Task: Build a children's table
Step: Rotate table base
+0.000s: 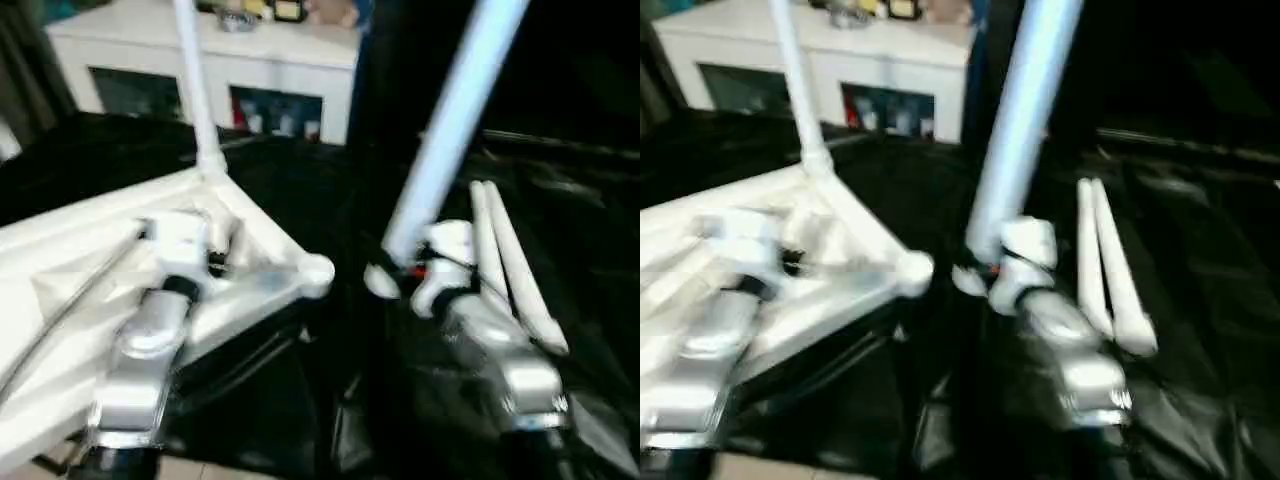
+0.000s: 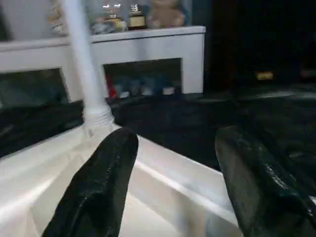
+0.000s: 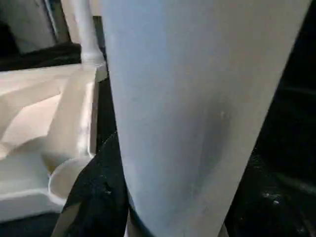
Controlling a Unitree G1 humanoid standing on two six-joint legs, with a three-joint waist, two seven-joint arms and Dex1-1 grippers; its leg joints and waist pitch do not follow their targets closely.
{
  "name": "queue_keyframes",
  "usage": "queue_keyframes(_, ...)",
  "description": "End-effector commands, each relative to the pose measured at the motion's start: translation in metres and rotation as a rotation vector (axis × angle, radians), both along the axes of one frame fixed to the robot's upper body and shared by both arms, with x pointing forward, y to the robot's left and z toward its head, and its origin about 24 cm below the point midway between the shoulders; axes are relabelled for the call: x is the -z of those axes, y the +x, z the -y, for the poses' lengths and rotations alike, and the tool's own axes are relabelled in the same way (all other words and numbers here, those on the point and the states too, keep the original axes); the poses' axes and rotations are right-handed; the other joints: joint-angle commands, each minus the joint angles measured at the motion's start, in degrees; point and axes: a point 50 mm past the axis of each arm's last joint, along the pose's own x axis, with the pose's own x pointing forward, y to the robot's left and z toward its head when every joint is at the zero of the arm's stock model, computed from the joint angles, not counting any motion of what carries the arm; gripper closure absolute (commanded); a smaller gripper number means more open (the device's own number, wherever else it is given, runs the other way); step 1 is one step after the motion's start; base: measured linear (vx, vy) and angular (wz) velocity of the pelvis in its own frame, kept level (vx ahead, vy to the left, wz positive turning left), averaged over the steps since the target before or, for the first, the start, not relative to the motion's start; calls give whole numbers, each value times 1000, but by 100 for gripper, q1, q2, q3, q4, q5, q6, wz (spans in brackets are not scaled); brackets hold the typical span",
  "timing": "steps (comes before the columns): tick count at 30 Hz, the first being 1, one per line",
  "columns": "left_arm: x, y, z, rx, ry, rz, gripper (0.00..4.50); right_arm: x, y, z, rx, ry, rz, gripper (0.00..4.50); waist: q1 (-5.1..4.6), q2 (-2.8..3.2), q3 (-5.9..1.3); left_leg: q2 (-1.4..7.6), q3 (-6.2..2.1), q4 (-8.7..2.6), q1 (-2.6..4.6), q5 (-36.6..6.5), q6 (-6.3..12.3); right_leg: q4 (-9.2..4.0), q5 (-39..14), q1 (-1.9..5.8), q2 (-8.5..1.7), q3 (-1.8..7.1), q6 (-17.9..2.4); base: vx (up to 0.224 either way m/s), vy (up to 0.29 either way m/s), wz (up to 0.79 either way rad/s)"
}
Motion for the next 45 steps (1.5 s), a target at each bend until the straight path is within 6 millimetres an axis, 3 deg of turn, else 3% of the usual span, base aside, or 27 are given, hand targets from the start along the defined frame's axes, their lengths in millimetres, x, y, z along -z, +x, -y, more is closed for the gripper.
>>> queue_keyframes(1, 13, 4, 2, 144, 86, -83, 157, -8, 2, -11, -72, 29, 22, 255, 107, 219, -348, 437, -98, -479, -43, 1621, 149, -311, 1813, 211, -494, 204, -667, 88, -17, 0)
queue_keyframes(2, 16, 5, 2, 188, 131, -98, 157, -8, 3, -12, -82, 26, 24, 255, 36, 222, -414, 567, -142, -269, 90, 2336, 184, -146, 2430, 39, -363, 197, -550, 88, -17, 0)
queue_keyframes(3, 18, 8, 2, 236, 148, -106, 157, -9, 5, -12, -96, 25, 25, 255, 14, 181, -428, 579, -155, -245, 124, 2501, 201, -133, 2589, 17, -392, 210, -591, 71, 23, -2)
queue_keyframes(4, 19, 10, 3, 296, 142, -118, 157, -10, 6, -12, -108, 28, 28, 255, 53, 184, -446, 503, -97, -245, 49, 2477, 135, -154, 2794, 85, -447, 239, -653, 0, 0, 0)
queue_keyframes(5, 19, 11, 5, 389, 118, -155, 157, -12, 8, -11, -116, 37, 28, 255, 95, 184, -394, 504, -43, -312, 7, 1806, -17, -215, 2520, 77, -494, 253, -735, 0, 0, 0)
queue_keyframes(6, 20, 12, 7, 447, 108, -186, 129, -14, 10, -10, -119, 47, 26, 255, 119, 180, -362, 514, -26, -364, -3, 1318, -118, -266, 2167, 79, -526, 256, -782, 0, 0, 0)
queue_keyframes(7, 21, 12, 8, 482, 102, -205, 122, -15, 11, -9, -120, 53, 25, 255, 133, 186, -319, 556, -1, -466, 12, 308, -357, -337, 1397, 76, -569, 265, -874, 0, 0, 0)
queue_keyframes(8, 24, 14, 10, 582, 129, -276, 122, -20, 16, -6, -125, 66, 26, 255, 118, 222, -299, 580, 20, -542, 30, -371, -522, -367, 867, 98, -606, 265, -930, 0, 0, 0)
queue_keyframes(9, 24, 14, 10, 582, 129, -276, 116, -20, 16, -6, -125, 66, 26, 255, 107, 195, -272, 573, 59, -570, 65, -672, -553, -423, 520, 56, -587, 268, -911, -66, 11, 6)
queue_keyframes(10, 28, 19, 10, 606, 181, -314, 101, -24, 20, -3, -134, 57, 33, 255, 84, 165, -233, 576, 92, -623, 75, -1073, -565, -477, -40, 72, -629, 288, -911, -74, 8, 7)
queue_keyframes(12, 30, 21, 11, 642, 179, -367, 77, -27, 23, -1, -148, 38, 40, 255, 80, 222, -192, 591, 130, -653, 108, -1416, -606, -563, -781, 42, -681, 313, -837, -70, 9, 5)
queue_keyframes(13, 35, 24, 13, 681, 208, -442, 77, -30, 25, 1, -168, 26, 35, 255, 73, 207, -168, 592, 148, -683, 108, -1546, -611, -612, -1267, 55, -704, 318, -747, -54, 10, -1)
queue_keyframes(15, 38, 26, 14, 683, 218, -489, 77, -31, 26, 3, -169, 37, 27, 255, 90, 193, -197, 607, 155, -690, 115, -1412, -579, -635, -1515, 63, -736, 330, -642, -27, 5, 0)
queue_keyframes(17, 39, 31, 16, 677, 207, -543, 77, -32, 27, 6, -164, 42, 20, 255, 95, 248, -230, 621, 156, -677, 64, -1052, -537, -584, -1047, 69, -743, 315, -739, 0, 0, 0)
queue_keyframes(18, 39, 34, 16, 664, 214, -561, 77, -32, 27, 8, -166, 33, 19, 255, 86, 263, -238, 612, 172, -669, 74, -1050, -549, -585, -949, 56, -721, 308, -762, 0, 0, 0)
queue_keyframes(19, 38, 38, 16, 647, 227, -575, 77, -32, 27, 9, -171, 19, 19, 255, 102, 252, -258, 602, 188, -644, 90, -1014, -540, -569, -701, 45, -713, 301, -831, 0, 0, 0)
queue_keyframes(20, 37, 40, 17, 631, 222, -599, 77, -32, 27, 11, -170, 16, 15, 255, 96, 241, -265, 595, 187, -639, 40, -839, -509, -542, -445, 93, -713, 294, -871, 0, 0, 0)
queue_keyframes(24, 37, 42, 15, 592, 222, -653, 113, -30, 27, 13, -165, -1, 10, 255, 103, 236, -276, 597, 197, -609, 27, -598, -401, -518, -98, 98, -702, 273, -974, 0, 0, 0)
queue_keyframes(25, 38, 42, 15, 586, 228, -668, 119, -30, 26, 13, -167, -4, 8, 255, 92, 241, -279, 595, 198, -604, 13, -514, -368, -508, 41, 111, -696, 270, -996, 0, 0, 0)
queue_keyframes(26, 38, 41, 15, 574, 208, -685, 132, -28, 25, 13, -169, -5, 4, 255, 87, 289, -287, 602, 196, -600, 21, -509, -375, -493, 116, 106, -693, 263, -1026, 0, 0, 0)
queue_keyframes(32, 36, 34, 17, 582, 189, -732, 170, -28, 24, 10, -179, -18, 1, 255, 49, 241, -272, 603, 216, -613, 18, -510, -278, -522, 44, 119, -683, 255, -1106, 0, 0, 0)
queue_keyframes(39, 36, 33, 12, 511, 226, -758, 218, -27, 25, 9, -182, -29, 3, 255, 17, 267, -274, 620, 222, -625, 29, -503, -250, -528, 151, 115, -688, 247, -1129, 0, 0, 0)
queue_keyframes(45, 31, 34, 12, 479, 237, -741, 252, -27, 26, 7, -188, -27, 4, 255, 1, 245, -260, 611, 235, -623, 14, -446, -200, -545, 149, 118, -685, 253, -1118, 0, 0, 0)
